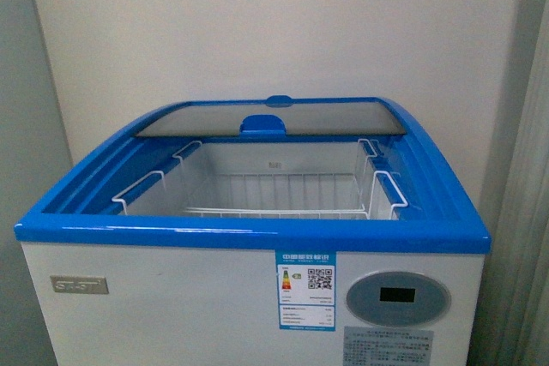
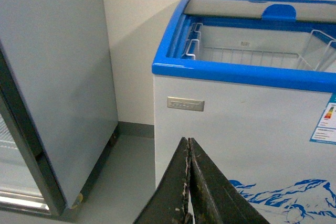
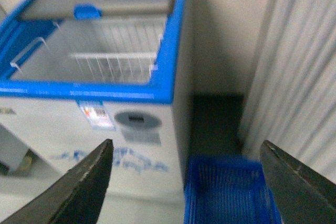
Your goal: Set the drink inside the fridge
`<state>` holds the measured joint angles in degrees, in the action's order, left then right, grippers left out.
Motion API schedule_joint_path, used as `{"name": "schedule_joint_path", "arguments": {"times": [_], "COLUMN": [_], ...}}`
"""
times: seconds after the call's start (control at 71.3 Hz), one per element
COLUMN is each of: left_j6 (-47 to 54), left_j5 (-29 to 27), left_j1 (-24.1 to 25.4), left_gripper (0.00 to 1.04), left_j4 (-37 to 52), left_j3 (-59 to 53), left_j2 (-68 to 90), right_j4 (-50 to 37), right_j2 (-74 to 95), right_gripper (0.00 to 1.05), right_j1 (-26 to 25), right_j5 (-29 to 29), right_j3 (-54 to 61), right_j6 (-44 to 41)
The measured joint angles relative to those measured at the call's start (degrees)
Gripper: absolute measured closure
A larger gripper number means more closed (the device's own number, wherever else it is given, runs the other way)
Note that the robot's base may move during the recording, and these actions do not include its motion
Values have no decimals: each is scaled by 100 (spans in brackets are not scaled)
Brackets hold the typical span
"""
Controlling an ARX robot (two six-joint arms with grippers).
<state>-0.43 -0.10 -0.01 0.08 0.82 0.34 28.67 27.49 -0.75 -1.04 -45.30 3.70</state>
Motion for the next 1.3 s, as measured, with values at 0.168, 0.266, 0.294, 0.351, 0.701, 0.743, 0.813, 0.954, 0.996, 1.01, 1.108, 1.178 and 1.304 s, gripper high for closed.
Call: {"name": "schedule_joint_path", "arguments": {"times": [0.168, 0.266, 0.294, 0.351, 0.701, 0.743, 0.813, 0.954, 0.996, 1.01, 1.108, 1.178, 1.304], "left_j6": [0, 0, 0, 0, 0, 0, 0, 0, 0, 0, 0, 0, 0], "left_j5": [13, 9, 9, 9, 11, 9, 9, 11, 9, 9, 9, 9, 9], "left_j1": [0, 0, 0, 0, 0, 0, 0, 0, 0, 0, 0, 0, 0], "left_gripper": [102, 102, 102, 102, 102, 102, 102, 102, 102, 102, 102, 102, 102], "left_j4": [0, 0, 0, 0, 0, 0, 0, 0, 0, 0, 0, 0, 0], "left_j3": [0, 0, 0, 0, 0, 0, 0, 0, 0, 0, 0, 0, 0], "left_j2": [0, 0, 0, 0, 0, 0, 0, 0, 0, 0, 0, 0, 0], "right_j4": [-1932, -2142, -2194, -2277, -2647, -2675, -2715, -2756, -2765, -2769, -2791, -2793, -2820], "right_j2": [-940, -1180, -1222, -1346, -1954, -2015, -2100, -2236, -2264, -2271, -2337, -2380, -2439], "right_gripper": [57, 73, 78, 89, 102, 102, 102, 102, 102, 102, 102, 102, 102], "right_j1": [50, 52, 52, 55, 55, 55, 55, 55, 55, 55, 55, 55, 55], "right_j5": [101, 92, 85, 85, 98, 98, 94, 98, 98, 96, 98, 98, 98], "right_j3": [1720, 2157, 2308, 2579, 3569, 3668, 3768, 3965, 4006, 4015, 4083, 4133, 4207], "right_j6": [-245, -306, -315, -323, -352, -352, -352, -352, -352, -352, -352, -352, -352]}}
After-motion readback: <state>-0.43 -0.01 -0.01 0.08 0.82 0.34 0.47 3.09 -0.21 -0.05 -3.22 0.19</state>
